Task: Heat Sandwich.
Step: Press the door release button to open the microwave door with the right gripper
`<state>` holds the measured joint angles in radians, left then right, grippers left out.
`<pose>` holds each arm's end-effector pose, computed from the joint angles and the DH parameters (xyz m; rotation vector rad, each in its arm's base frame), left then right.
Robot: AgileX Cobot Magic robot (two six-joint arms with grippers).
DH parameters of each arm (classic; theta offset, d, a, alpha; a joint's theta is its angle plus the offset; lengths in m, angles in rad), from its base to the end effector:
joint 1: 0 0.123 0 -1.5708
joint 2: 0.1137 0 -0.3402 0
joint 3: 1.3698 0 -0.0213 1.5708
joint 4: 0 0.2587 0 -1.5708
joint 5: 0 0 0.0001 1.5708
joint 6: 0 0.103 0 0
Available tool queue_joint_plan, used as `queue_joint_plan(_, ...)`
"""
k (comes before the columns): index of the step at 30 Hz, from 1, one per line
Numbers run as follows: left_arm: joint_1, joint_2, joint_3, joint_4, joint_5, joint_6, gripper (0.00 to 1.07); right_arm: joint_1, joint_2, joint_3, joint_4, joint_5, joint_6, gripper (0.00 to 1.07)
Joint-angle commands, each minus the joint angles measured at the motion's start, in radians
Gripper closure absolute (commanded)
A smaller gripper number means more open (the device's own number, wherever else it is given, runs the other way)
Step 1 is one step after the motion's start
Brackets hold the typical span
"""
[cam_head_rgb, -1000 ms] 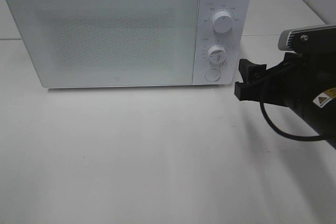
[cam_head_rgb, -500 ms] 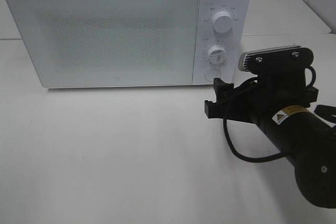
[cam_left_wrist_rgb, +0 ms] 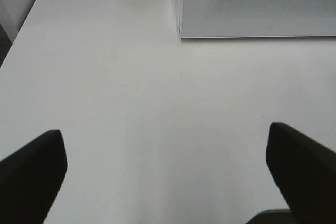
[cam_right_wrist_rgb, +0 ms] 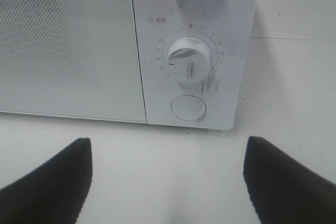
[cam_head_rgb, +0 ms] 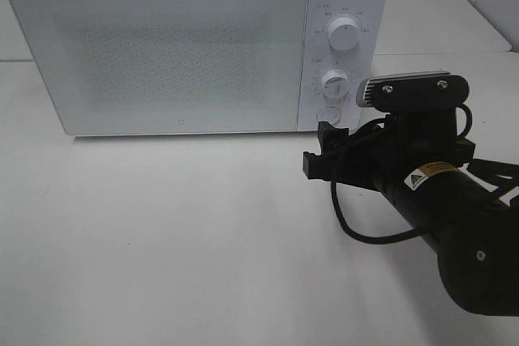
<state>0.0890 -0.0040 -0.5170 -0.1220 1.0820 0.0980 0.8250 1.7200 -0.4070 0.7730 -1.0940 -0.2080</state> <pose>-0.0456 -0.0152 0.2790 0.0179 2.0385 -0.0287 0.2326 0.1576 0.1928 -0.0894 1.7887 0.1239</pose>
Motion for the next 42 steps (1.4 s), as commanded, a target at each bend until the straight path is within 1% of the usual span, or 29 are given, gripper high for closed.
queue_joint_plan(1,-0.006,-0.02,0.001,-0.009,-0.009,-0.006,0.09,0.003,-0.001,-0.006,-0.001,0.013,0.125,0.31)
queue_joint_plan(4,-0.006,-0.02,0.001,-0.009,-0.009,-0.006,0.09,0.003,-0.001,-0.006,-0.003,0.014,0.215,0.32)
queue_joint_plan(5,-0.006,-0.02,0.001,-0.009,-0.009,-0.006,0.09,0.003,-0.001,-0.006,-0.004,0.014,0.324,0.32)
queue_joint_plan(7,-0.006,-0.02,0.001,-0.009,-0.009,-0.006,0.09,0.003,-0.001,-0.006,-0.005,0.014,0.44,0.32)
queue_joint_plan(8,-0.006,-0.02,0.001,-0.009,-0.009,-0.006,0.09,0.003,-0.001,-0.006,-0.005,0.014,0.44,0.32)
queue_joint_plan(9,-0.006,-0.02,0.001,-0.009,-0.009,-0.006,0.09,0.003,-0.001,-0.006,-0.005,0.014,0.49,0.32)
queue_joint_plan(10,-0.006,-0.02,0.001,-0.009,-0.009,-0.006,0.09,0.003,-0.001,-0.006,-0.005,0.014,0.62,0.32)
queue_joint_plan(12,-0.006,-0.02,0.001,-0.009,-0.009,-0.006,0.09,0.003,-0.001,-0.006,-0.005,0.014,0.748,0.32)
queue_joint_plan(13,-0.006,-0.02,0.001,-0.009,-0.009,-0.006,0.09,0.003,-0.001,-0.006,-0.005,0.014,0.748,0.32)
queue_joint_plan(14,-0.006,-0.02,0.001,-0.009,-0.009,-0.006,0.09,0.003,-0.001,-0.006,-0.005,0.012,0.895,0.32)
queue_joint_plan(16,-0.006,-0.02,0.001,-0.009,-0.009,-0.006,0.09,0.003,-0.001,-0.006,-0.005,0.012,1.015,0.33)
queue_joint_plan(17,-0.006,-0.02,0.001,-0.009,-0.009,-0.006,0.09,0.003,-0.001,-0.006,-0.005,0.012,1.015,0.33)
queue_joint_plan(18,-0.006,-0.02,0.001,-0.009,-0.009,-0.006,0.09,0.003,-0.001,-0.006,-0.005,0.012,1.076,0.33)
queue_joint_plan(19,-0.006,-0.02,0.001,-0.009,-0.009,-0.006,0.09,0.003,-0.001,-0.006,-0.005,0.012,1.184,0.36)
queue_joint_plan(21,-0.006,-0.02,0.001,-0.009,-0.009,-0.006,0.09,0.003,-0.001,-0.006,-0.005,0.012,1.291,0.39)
queue_joint_plan(22,-0.006,-0.02,0.001,-0.009,-0.009,-0.006,0.09,0.003,-0.001,-0.006,-0.005,0.012,1.291,0.39)
queue_joint_plan(23,-0.006,-0.02,0.001,-0.009,-0.009,-0.006,0.09,0.003,-0.001,-0.006,-0.005,0.012,1.347,0.41)
queue_joint_plan(24,-0.006,-0.02,0.001,-0.009,-0.009,-0.006,0.09,0.003,-0.001,-0.006,-0.005,0.012,1.444,0.45)
queue_joint_plan(25,-0.006,-0.02,0.001,-0.009,-0.009,-0.006,0.09,0.003,-0.001,-0.006,-0.005,0.012,1.483,0.48)
queue_joint_plan(26,-0.006,-0.02,0.001,-0.009,-0.009,-0.006,0.09,0.003,-0.001,-0.006,-0.005,0.012,1.507,0.52)
queue_joint_plan(27,-0.006,-0.02,0.001,-0.009,-0.009,-0.006,0.09,0.003,-0.001,-0.006,-0.005,0.012,1.507,0.52)
queue_joint_plan(28,-0.006,-0.02,0.001,-0.009,-0.009,-0.006,0.09,0.003,-0.001,-0.006,-0.002,0.012,1.547,0.59)
queue_joint_plan(31,-0.006,-0.02,0.001,-0.009,-0.009,-0.006,0.09,0.003,-0.001,-0.006,-0.002,0.013,1.57,0.74)
queue_joint_plan(32,-0.006,-0.02,0.001,-0.009,-0.009,-0.006,0.09,0.003,-0.001,-0.006,-0.002,0.013,1.57,0.74)
queue_joint_plan(33,-0.006,-0.02,0.001,-0.009,-0.009,-0.006,0.09,0.003,-0.001,-0.006,-0.002,0.014,1.57,0.87)
queue_joint_plan(35,-0.006,-0.02,0.001,-0.009,-0.009,-0.006,0.09,0.003,-0.001,-0.006,-0.002,0.02,1.57,0.99)
queue_joint_plan(36,-0.006,-0.02,0.001,-0.009,-0.009,-0.006,0.09,0.003,-0.001,-0.006,-0.002,0.02,1.57,0.99)
queue_joint_plan(37,-0.006,-0.02,0.001,-0.009,-0.009,-0.006,0.09,0.003,-0.001,-0.006,-0.002,0.024,1.568,1.07)
queue_joint_plan(42,-0.006,-0.02,0.001,-0.009,-0.009,-0.006,0.09,0.003,-0.001,-0.006,0.006,0.046,1.567,1.07)
